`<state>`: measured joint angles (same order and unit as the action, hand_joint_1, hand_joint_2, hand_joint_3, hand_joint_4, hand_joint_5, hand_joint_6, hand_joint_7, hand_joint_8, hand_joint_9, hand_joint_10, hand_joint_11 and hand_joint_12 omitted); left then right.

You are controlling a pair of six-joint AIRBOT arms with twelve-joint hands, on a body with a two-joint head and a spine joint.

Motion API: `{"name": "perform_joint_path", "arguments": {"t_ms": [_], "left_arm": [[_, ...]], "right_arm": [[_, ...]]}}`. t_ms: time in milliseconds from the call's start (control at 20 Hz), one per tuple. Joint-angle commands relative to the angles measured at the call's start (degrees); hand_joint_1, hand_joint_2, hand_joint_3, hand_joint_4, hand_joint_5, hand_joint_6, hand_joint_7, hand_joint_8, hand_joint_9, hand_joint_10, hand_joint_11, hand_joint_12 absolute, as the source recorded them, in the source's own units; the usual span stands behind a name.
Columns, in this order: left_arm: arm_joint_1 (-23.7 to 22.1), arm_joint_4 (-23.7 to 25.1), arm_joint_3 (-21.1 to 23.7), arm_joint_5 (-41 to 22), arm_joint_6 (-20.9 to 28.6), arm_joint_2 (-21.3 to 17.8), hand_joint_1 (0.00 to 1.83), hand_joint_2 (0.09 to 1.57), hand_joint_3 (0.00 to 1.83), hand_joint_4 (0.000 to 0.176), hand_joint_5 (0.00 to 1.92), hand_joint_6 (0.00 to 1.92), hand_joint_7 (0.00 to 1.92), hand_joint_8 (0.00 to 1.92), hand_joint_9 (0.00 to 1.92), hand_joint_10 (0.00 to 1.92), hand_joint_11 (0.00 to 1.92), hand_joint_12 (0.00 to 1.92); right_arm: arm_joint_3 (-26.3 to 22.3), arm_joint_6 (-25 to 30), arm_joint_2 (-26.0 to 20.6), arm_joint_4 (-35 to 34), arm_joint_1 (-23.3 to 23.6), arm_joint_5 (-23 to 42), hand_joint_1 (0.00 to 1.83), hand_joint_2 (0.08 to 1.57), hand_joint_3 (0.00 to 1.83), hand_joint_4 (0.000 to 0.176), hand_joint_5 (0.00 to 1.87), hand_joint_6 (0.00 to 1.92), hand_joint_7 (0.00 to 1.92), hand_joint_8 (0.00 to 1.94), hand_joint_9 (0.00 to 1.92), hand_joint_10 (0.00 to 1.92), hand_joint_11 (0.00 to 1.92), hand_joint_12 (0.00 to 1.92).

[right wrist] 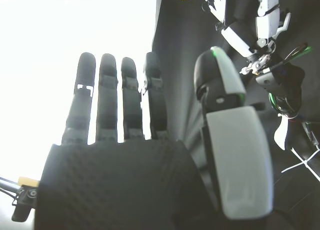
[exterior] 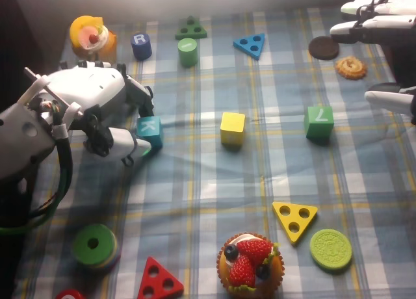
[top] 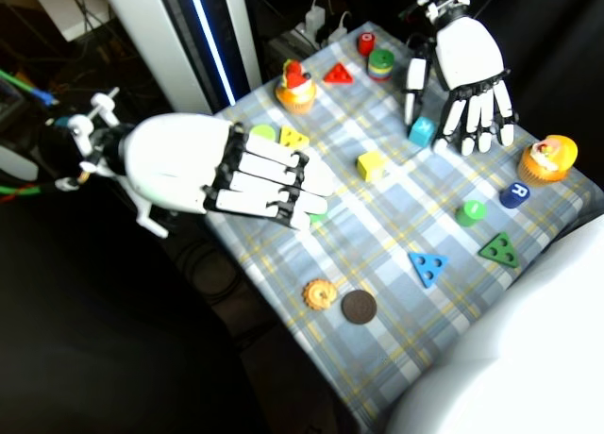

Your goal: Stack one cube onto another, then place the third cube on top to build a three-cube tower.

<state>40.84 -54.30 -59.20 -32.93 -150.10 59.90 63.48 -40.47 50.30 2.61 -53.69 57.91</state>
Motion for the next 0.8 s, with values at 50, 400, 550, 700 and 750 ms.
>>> {"name": "perform_joint_path", "arguments": {"t_ms": [50,400,550,700,750], "left_arm": [[-0.85,3.97,0.40,-5.09,2.06,0.04,0.99,1.14,0.00,0.176,0.92,1.06,0.67,0.02,0.46,0.01,0.07,0.25],[-3.74,11.43,1.61,-6.40,8.78,0.42,1.00,1.13,0.00,0.176,0.94,1.02,0.70,0.00,0.44,0.00,0.00,0.36],[-6.43,14.91,1.53,-5.67,10.12,2.01,1.03,1.08,0.00,0.176,1.04,0.87,0.74,0.00,0.46,0.01,0.04,0.40],[-8.28,16.29,0.04,-3.42,10.31,4.50,1.03,1.09,0.00,0.176,1.03,0.89,0.69,0.00,0.43,0.00,0.00,0.42],[-8.67,16.34,-0.54,-2.55,10.31,5.29,1.04,1.07,0.00,0.176,1.06,0.84,0.71,0.01,0.43,0.00,0.00,0.38]], "right_arm": [[0.10,0.45,-0.20,-1.25,0.72,6.84,0.73,1.24,0.00,0.000,0.46,0.00,0.33,0.00,0.30,0.00,0.00,0.97],[0.13,0.45,-0.20,-1.27,0.71,6.83,0.70,1.27,0.00,0.000,0.46,0.00,0.33,0.00,0.31,0.00,0.00,0.96],[0.18,0.45,-0.15,-1.26,0.72,6.83,0.68,1.27,0.00,0.000,0.46,0.00,0.33,0.00,0.31,0.01,0.00,0.96],[0.32,0.45,0.01,-1.23,0.72,6.82,0.66,1.28,0.00,0.000,0.45,0.00,0.33,0.00,0.32,0.00,0.00,1.00],[0.36,0.45,0.06,-1.21,0.73,6.81,0.65,1.28,0.00,0.000,0.45,0.00,0.34,0.00,0.30,0.00,0.00,0.99]]}}
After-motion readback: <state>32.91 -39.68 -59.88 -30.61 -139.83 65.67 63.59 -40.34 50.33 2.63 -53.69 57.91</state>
